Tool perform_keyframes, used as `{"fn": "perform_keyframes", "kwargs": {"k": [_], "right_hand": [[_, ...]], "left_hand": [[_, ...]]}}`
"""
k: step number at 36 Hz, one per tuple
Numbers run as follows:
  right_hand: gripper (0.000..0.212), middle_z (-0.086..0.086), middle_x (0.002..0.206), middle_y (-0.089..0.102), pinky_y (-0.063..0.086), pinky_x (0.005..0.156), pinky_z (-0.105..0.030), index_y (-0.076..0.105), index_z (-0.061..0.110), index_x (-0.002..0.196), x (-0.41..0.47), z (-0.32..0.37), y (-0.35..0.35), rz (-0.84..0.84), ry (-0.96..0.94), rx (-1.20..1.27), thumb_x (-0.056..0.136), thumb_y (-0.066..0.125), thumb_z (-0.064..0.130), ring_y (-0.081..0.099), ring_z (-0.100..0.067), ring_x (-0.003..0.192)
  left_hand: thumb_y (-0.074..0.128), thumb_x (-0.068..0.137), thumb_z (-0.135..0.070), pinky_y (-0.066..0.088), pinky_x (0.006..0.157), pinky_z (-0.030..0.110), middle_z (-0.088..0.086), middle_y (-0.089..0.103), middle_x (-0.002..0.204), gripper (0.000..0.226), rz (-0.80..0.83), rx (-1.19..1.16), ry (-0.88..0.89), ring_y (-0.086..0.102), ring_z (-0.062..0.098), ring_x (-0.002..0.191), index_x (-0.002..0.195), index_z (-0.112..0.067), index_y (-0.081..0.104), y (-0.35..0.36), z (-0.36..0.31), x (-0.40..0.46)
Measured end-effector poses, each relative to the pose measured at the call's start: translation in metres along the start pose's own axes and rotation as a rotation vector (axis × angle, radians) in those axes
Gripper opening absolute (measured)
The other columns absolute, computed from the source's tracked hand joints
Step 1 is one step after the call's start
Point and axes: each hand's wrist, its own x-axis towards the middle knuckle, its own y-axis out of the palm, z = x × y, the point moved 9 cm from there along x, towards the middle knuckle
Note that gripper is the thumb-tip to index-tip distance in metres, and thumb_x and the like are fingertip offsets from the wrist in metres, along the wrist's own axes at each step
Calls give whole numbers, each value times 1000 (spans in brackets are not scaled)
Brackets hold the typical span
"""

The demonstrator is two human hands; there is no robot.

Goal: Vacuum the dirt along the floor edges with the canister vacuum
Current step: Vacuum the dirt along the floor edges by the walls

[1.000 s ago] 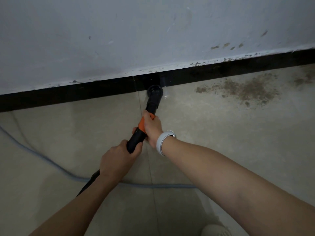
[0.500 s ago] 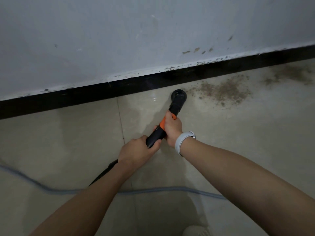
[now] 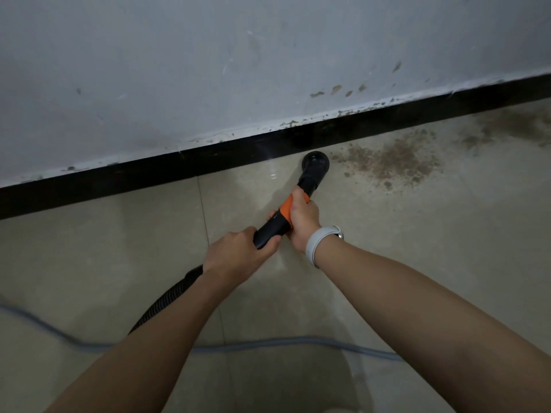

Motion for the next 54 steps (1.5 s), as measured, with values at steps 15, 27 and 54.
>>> {"fn": "perform_keyframes", "kwargs": {"k": [15,27,54], "right_hand": [[42,-7,88,55,54,89,-51,43,12,110,-23,-53,16,80,76,-109,90,56,46,65,-39,96],[32,-9,84,52,57,71,-43,42,8,109,-15,-21,-86,-94,74,36,97,52,36,62,-29,66],[32,-18,99,52,53,55,-37,41,5,122,-85,-78,-182,-297,143,222,99,48,27,60,-30,68]], "left_hand": [[53,84,-57,33,49,28,-2,55,58,40,37,-128,-117,56,21,57,66,-22,50,12,49,-42],[50,85,-63,37,54,26,-6,56,63,41,194,-111,66,58,17,63,67,-26,47,48,-36,-35],[46,88,-63,41,65,31,6,68,92,37,376,127,366,64,27,87,84,-26,48,89,-76,-102]]}}
